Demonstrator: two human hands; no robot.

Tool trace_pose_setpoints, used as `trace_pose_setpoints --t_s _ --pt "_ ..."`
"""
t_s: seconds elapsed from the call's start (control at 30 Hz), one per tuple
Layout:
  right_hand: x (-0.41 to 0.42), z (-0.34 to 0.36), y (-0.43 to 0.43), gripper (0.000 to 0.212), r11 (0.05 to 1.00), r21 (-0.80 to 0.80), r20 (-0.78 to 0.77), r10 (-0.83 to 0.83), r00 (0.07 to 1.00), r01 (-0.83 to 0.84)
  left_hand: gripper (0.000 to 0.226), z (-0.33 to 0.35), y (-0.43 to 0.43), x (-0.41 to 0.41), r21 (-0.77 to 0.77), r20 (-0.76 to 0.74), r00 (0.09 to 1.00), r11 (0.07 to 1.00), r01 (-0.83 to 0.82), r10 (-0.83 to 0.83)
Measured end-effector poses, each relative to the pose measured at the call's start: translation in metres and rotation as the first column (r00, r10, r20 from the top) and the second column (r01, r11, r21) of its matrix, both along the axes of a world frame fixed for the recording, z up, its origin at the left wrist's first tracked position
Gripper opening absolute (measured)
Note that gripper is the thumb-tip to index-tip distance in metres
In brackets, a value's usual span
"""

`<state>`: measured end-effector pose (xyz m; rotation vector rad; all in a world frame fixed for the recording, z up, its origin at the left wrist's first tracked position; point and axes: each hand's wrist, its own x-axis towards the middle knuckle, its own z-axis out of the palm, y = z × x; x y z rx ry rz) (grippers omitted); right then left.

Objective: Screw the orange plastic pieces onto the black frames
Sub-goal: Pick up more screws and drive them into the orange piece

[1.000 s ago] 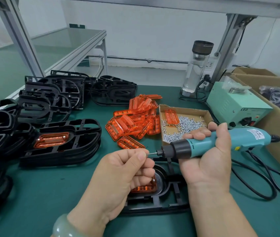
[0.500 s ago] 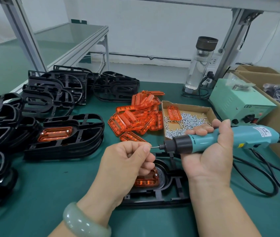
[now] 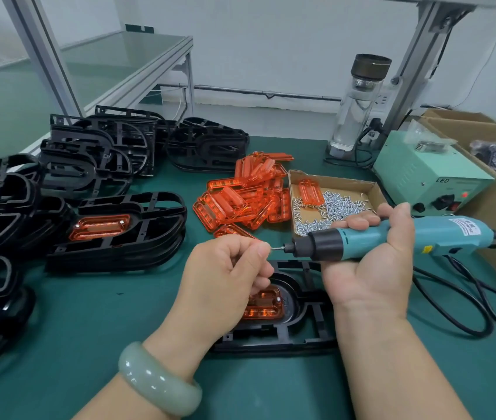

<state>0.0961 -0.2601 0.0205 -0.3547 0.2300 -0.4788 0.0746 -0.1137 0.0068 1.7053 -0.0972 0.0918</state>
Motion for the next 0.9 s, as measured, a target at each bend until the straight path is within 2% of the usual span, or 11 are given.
trace_pose_setpoints --t_s 0.07,0.17,0.33,0.43,0.53,0.63,0.9 --pt "-0.0001 0.0002 0.0004 0.017 1.000 0.000 -0.006 0.001 1.000 -0.001 0.019 0.0009 0.0009 0.0000 0.024 0.051 0.999 1.000 -0.002 0.001" --pt "-0.0004 0.0007 0.0006 0.017 1.000 0.007 -0.007 0.007 1.000 -0.007 0.015 0.0016 0.0017 0.0000 -0.028 0.068 0.998 1.000 0.014 -0.012" --pt "-0.0003 0.0015 -0.0025 0.020 1.000 0.027 0.001 0.012 1.000 -0.012 0.016 0.0016 0.0014 -0.0006 -0.124 0.045 0.998 0.991 0.046 -0.041" --pt "-0.0009 0.0017 -0.0048 0.021 0.999 0.034 0.007 0.009 1.000 -0.009 0.024 0.0003 0.0029 -0.0008 -0.163 0.025 0.996 0.983 0.084 -0.081" --pt "-0.0006 0.0022 -0.0047 0.022 0.999 0.032 0.004 0.009 1.000 -0.010 0.025 -0.0007 0.0042 -0.0004 -0.179 0.001 0.997 0.981 0.078 -0.079" --pt "-0.0004 0.0020 -0.0038 0.020 1.000 0.029 0.001 0.004 1.000 -0.004 0.011 -0.0006 0.0054 0.0003 -0.159 -0.011 0.999 0.987 0.033 -0.035" --pt "-0.0003 0.0005 -0.0028 0.018 1.000 0.028 0.005 0.005 1.000 -0.006 0.019 -0.0012 0.0039 -0.0012 -0.191 -0.037 0.997 0.980 0.055 -0.063"
